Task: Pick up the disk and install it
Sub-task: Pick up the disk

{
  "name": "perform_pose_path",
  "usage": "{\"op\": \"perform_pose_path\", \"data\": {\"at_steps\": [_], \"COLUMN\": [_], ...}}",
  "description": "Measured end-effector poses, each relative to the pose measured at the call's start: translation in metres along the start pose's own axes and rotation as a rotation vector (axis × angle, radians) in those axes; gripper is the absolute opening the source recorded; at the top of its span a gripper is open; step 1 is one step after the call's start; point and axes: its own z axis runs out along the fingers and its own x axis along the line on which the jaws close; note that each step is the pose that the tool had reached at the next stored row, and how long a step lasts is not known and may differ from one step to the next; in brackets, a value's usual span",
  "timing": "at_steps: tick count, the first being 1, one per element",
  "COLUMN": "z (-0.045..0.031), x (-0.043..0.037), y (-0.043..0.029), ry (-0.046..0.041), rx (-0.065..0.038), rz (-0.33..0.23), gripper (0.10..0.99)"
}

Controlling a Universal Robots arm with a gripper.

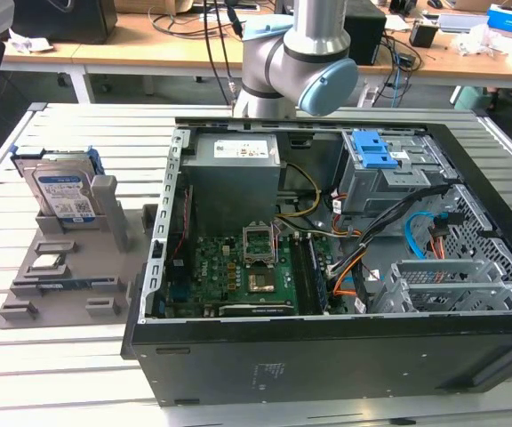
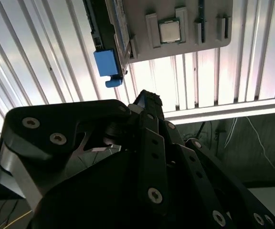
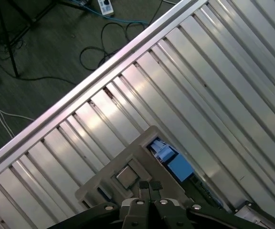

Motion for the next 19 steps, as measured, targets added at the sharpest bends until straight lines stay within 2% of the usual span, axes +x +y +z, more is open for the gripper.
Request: {"op": "perform_pose_path", "data": {"at_steps": [11, 19], "z": [0.0000, 0.0000], "x": [0.0000, 0.0000], "y": [0.0000, 0.0000], "ry": [0.0047, 0.0093], "rx": [-0.002, -0.005], "rz": [-0.103, -0.204], "gripper": [0.106, 0.106]}}
